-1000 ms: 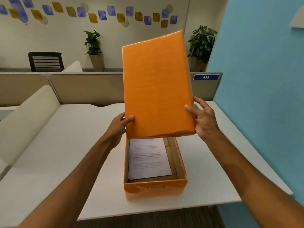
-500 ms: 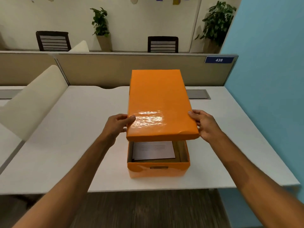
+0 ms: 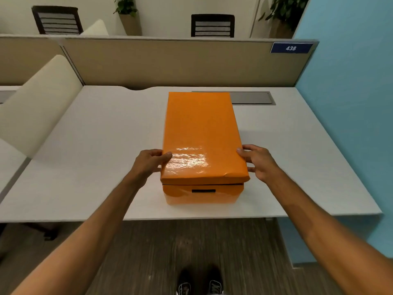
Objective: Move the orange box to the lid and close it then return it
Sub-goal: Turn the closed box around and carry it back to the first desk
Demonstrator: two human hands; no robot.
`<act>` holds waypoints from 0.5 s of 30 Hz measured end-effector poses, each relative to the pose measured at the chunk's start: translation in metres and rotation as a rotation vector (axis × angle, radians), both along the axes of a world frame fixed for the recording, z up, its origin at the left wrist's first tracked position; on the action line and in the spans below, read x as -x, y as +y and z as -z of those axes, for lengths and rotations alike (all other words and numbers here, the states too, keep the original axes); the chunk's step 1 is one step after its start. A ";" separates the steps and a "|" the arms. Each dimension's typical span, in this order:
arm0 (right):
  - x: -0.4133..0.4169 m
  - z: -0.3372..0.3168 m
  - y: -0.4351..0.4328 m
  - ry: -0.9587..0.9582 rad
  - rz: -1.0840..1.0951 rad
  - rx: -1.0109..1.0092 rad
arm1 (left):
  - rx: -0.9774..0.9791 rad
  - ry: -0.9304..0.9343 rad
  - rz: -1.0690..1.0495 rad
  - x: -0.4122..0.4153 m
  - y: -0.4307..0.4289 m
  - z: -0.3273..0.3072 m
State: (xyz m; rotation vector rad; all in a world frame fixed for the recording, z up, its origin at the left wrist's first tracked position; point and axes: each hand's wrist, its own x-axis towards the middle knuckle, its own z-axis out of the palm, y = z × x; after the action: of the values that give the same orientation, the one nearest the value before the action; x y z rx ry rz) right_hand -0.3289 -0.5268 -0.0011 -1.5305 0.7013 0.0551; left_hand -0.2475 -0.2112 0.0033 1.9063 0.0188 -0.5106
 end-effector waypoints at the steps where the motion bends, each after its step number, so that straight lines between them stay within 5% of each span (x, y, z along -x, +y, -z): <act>1: 0.001 0.001 0.000 0.001 -0.003 0.007 | -0.006 0.005 0.004 0.001 0.001 0.002; 15: 0.002 0.012 0.003 0.051 -0.022 0.105 | 0.001 0.029 0.000 0.011 0.000 0.012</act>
State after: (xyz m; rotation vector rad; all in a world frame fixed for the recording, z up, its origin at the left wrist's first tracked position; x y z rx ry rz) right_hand -0.3312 -0.5240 -0.0134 -1.6423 0.7373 0.0750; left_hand -0.2581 -0.2116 -0.0092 1.8973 0.0376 -0.5386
